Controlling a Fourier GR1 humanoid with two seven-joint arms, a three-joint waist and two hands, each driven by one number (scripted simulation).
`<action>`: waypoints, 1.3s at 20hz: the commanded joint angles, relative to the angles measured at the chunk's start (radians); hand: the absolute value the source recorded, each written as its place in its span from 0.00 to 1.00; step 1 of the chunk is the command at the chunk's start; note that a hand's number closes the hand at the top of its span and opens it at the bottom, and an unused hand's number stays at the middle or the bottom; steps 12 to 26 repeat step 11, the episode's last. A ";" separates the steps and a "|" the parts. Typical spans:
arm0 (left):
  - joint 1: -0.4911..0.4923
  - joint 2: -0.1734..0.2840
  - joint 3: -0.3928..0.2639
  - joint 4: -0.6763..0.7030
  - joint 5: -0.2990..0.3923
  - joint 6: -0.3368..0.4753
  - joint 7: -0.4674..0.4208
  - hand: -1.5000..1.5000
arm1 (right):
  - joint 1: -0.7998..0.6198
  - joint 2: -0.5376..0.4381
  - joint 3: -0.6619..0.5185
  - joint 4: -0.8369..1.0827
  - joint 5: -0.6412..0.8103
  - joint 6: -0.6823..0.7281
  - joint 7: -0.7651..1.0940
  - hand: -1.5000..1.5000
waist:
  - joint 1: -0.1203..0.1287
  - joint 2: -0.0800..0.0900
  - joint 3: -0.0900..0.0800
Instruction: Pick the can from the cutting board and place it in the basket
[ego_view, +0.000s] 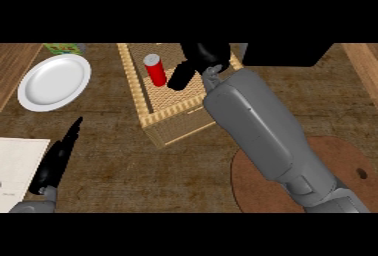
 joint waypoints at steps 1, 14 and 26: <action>0.042 -0.017 -0.003 -0.042 -0.010 0.014 0.005 0.50 | 0.000 0.020 -0.060 -0.006 0.008 -0.080 -0.029 0.00 | -0.007 -0.004 0.000; 0.027 0.013 0.030 -0.003 0.001 -0.019 -0.009 0.50 | 0.081 -0.060 -0.237 -0.094 -0.069 -0.187 0.096 0.00 | -0.024 -0.009 0.001; 0.027 0.013 0.030 -0.003 0.001 -0.019 -0.009 0.50 | 0.081 -0.060 -0.237 -0.094 -0.069 -0.187 0.096 0.00 | -0.024 -0.009 0.001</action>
